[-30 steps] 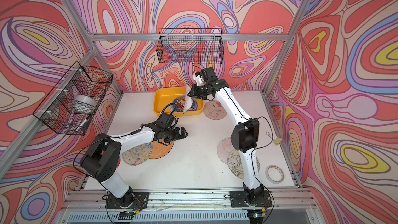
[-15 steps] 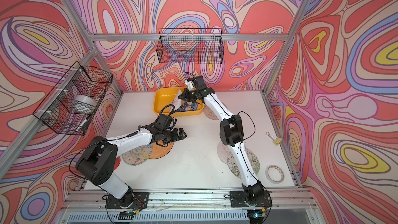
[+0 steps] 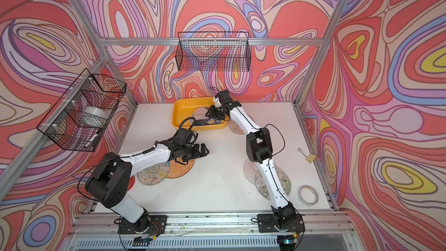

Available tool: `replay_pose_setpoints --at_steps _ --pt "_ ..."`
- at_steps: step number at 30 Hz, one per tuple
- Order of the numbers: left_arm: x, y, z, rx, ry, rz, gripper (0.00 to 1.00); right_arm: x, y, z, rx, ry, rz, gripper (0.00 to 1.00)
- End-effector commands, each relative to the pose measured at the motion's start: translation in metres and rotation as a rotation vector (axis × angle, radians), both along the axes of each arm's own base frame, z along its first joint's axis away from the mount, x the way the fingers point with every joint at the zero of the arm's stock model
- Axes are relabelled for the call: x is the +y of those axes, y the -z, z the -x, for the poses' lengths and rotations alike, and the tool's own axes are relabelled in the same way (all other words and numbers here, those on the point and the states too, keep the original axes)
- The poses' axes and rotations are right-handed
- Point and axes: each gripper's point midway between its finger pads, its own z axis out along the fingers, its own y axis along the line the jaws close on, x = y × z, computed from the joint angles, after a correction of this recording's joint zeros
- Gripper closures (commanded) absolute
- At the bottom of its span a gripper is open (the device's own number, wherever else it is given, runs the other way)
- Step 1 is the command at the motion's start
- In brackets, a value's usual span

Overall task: Put the coasters into the storage box
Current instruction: Place the coaster in the storage box, then move the coaster to the center of the board.

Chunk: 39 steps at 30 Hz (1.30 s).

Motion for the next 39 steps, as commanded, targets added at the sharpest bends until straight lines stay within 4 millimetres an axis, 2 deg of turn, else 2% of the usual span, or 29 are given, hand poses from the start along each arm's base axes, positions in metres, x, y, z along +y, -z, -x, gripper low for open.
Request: replay_pose_setpoints --at_steps 1,3,11,16,19,22,26,32,39 --pt "0.004 -0.005 -0.001 -0.01 -0.012 -0.008 0.0 -0.02 -0.022 0.007 -0.032 0.02 0.091 0.52" --pt "0.004 -0.005 -0.001 -0.01 -0.01 -0.006 0.0 -0.026 -0.029 0.011 -0.042 0.023 0.112 0.46" --pt "0.002 -0.005 -0.002 -0.008 -0.012 0.001 0.0 -0.045 -0.057 0.017 -0.098 0.04 0.152 0.4" --pt "0.001 -0.007 -0.004 -0.01 -0.013 0.003 0.0 -0.081 -0.059 0.004 -0.115 0.088 0.201 0.33" --pt "0.0 -0.008 -0.004 -0.012 -0.011 0.007 0.0 -0.115 -0.056 -0.007 -0.119 0.128 0.234 0.26" --pt "-0.001 -0.008 -0.006 -0.012 -0.009 0.011 0.0 -0.152 -0.041 -0.019 -0.105 0.161 0.286 0.15" --pt "-0.004 -0.007 -0.008 -0.007 -0.006 0.016 0.0 -0.192 -0.012 -0.031 -0.071 0.178 0.357 0.04" --pt "-0.004 -0.006 -0.009 -0.001 -0.005 0.009 0.0 -0.221 0.017 -0.05 -0.065 0.207 0.395 0.02" --pt "-0.005 -0.005 -0.012 0.004 -0.003 -0.001 0.0 -0.24 0.046 -0.062 -0.035 0.247 0.387 0.02"
